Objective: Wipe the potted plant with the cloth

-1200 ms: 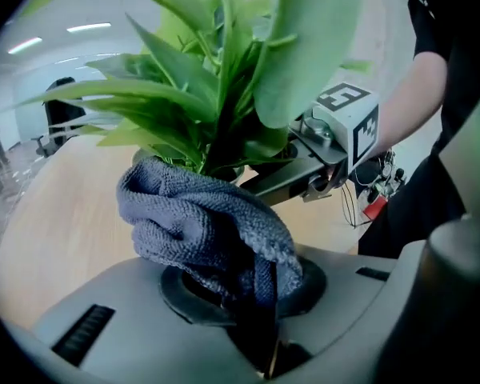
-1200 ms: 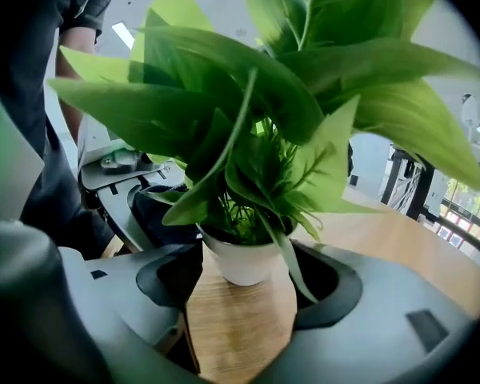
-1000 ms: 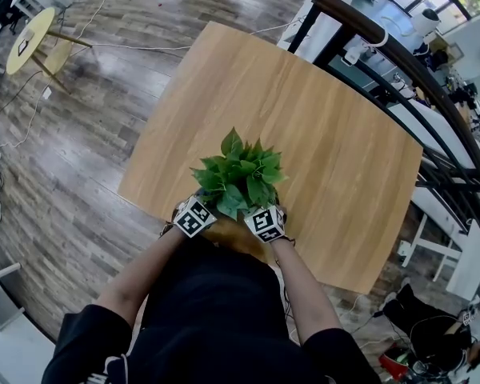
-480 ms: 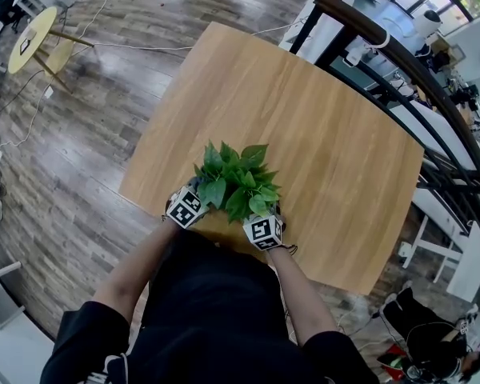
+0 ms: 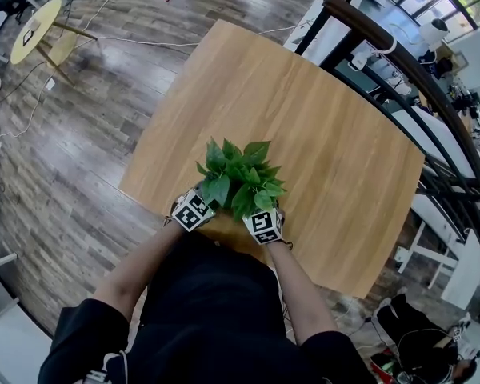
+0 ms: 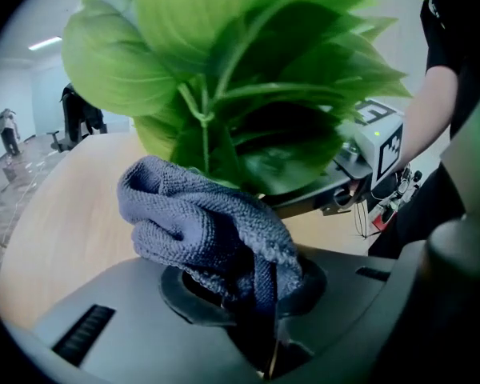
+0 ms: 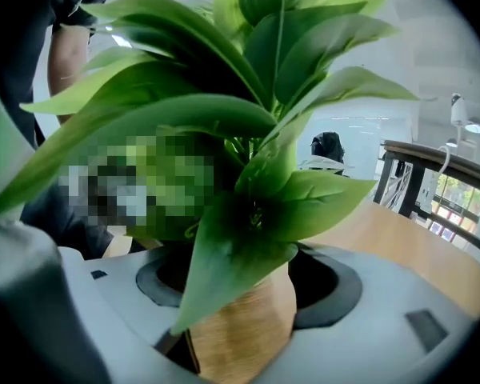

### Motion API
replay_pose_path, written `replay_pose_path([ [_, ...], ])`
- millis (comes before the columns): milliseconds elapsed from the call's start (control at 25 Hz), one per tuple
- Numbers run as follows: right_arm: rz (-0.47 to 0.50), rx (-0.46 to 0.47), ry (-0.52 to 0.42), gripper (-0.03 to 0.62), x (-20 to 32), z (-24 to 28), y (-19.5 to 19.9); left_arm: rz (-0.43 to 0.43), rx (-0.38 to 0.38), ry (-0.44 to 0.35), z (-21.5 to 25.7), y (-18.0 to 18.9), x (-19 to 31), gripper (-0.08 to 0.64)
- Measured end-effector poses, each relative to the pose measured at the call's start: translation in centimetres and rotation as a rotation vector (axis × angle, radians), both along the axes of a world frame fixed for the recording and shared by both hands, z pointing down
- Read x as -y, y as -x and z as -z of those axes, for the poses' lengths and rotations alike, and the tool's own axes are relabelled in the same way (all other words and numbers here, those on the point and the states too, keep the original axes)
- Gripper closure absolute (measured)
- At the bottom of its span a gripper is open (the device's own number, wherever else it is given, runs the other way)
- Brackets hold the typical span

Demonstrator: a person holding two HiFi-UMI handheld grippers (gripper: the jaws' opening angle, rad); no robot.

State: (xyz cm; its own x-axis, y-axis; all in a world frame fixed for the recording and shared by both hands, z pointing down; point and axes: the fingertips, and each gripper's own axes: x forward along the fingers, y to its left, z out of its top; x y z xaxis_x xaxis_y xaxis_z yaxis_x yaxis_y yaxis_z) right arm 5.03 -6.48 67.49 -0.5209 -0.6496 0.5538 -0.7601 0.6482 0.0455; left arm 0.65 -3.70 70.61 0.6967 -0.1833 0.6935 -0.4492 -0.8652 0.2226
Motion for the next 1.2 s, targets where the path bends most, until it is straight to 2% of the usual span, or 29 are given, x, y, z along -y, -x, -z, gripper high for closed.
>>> replay_pose_path([
  [240, -0.013, 0.004, -0.001, 0.267, 0.1, -0.1, 0.1, -0.075, -0.068, 0.055, 0.2, -2.3, -3.6, 0.466],
  [560, -0.053, 0.11, -0.004, 0.267, -1.7, 1.7, -0.5, -0.041, -0.15, 0.056, 2.0, -2.0, -4.6, 0.466],
  [720, -0.089, 0.174, 0.003, 0.267, -3.6, 2.9, -1.3, -0.024, -0.214, 0.014, 4.2, -1.2, -5.6, 0.466],
  [960, -0.134, 0.276, -0.051, 0.268, -6.0, 7.2, -1.8, -0.087, -0.288, -0.094, 8.4, 0.2, -8.6, 0.466],
  [1200, -0.098, 0.428, -0.177, 0.286, -8.6, 13.7, -1.5, -0.006, -0.44, -0.189, 15.2, 0.9, -8.9, 0.466],
])
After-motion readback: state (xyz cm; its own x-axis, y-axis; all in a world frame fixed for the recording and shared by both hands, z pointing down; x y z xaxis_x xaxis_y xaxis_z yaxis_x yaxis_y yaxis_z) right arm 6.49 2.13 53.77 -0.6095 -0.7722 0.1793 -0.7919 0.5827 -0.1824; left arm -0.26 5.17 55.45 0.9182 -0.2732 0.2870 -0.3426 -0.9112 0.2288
